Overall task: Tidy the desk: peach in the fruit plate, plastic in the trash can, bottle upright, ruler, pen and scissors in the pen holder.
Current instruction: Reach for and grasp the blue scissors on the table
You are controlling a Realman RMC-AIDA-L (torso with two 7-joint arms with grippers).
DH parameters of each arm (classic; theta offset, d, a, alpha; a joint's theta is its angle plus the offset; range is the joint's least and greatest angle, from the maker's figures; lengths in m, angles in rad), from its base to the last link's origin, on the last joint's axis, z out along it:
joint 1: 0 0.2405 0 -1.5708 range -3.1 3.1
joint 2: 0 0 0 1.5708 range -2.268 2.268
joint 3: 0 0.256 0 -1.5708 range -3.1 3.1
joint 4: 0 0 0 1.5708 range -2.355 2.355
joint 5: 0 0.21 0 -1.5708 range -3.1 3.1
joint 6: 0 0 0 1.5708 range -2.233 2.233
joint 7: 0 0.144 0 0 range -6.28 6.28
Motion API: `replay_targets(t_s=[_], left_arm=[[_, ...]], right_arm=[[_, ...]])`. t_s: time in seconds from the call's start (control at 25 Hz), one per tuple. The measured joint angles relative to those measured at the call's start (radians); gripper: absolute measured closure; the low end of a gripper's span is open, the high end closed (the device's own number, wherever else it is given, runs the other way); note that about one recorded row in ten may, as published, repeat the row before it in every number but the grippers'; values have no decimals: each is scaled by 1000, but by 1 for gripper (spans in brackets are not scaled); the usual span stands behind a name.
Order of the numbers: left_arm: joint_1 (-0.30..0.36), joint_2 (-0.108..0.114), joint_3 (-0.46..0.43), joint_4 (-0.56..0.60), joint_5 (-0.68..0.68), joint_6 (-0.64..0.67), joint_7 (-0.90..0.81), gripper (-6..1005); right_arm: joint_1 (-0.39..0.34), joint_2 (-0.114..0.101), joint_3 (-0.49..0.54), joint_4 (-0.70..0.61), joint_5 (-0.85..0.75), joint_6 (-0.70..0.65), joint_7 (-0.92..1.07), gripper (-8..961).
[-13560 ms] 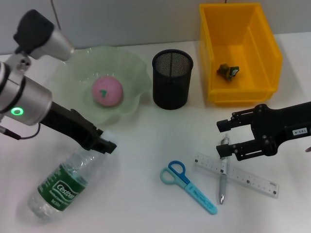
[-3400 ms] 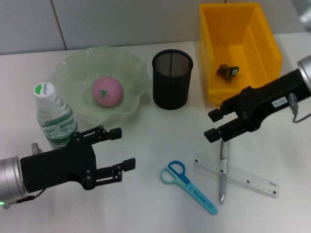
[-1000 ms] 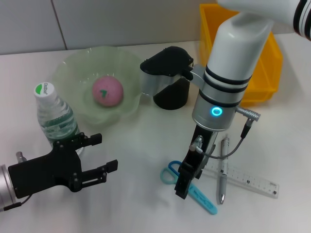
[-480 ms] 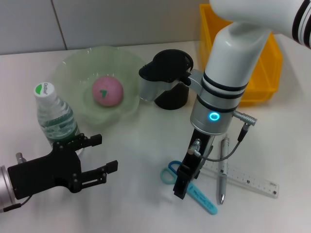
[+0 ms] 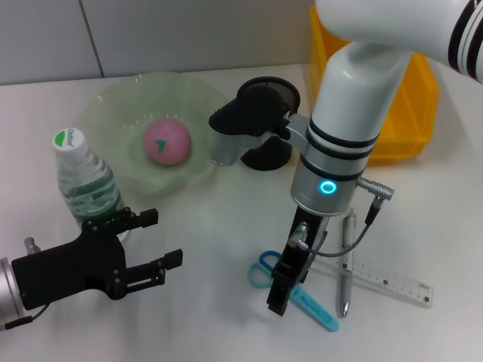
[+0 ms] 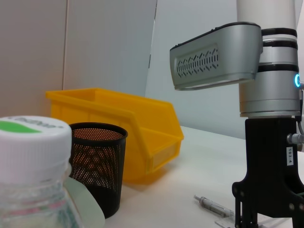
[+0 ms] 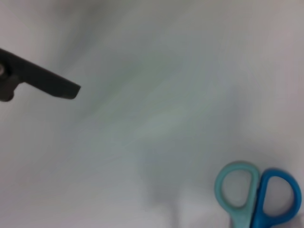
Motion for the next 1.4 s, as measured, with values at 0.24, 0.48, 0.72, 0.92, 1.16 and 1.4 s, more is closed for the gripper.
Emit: replay_targets(t_s=[0.24,0.48,0.72,0.92,1.16,1.4], left_arm=[[1,1,0,0,0,1,0,215],[1,2,0,0,0,1,0,215],[1,2,0,0,0,2,0,215],[1,2,0,0,0,3,0,215],[1,2,0,0,-3,5,0,215],[1,2,-2,0,-3,7,0,215]], right_arm=[[2,0,-14,-1,3,1,1,267],[5,0,-42,-8,10,8,1,282],[1,0,-65,-33,15,9,1,327],[-1,0,-82,-33,18,10,1,365],[1,0,-116,-35,26,10,4,410],[-1,0,-128,-43,26,10,4,517]])
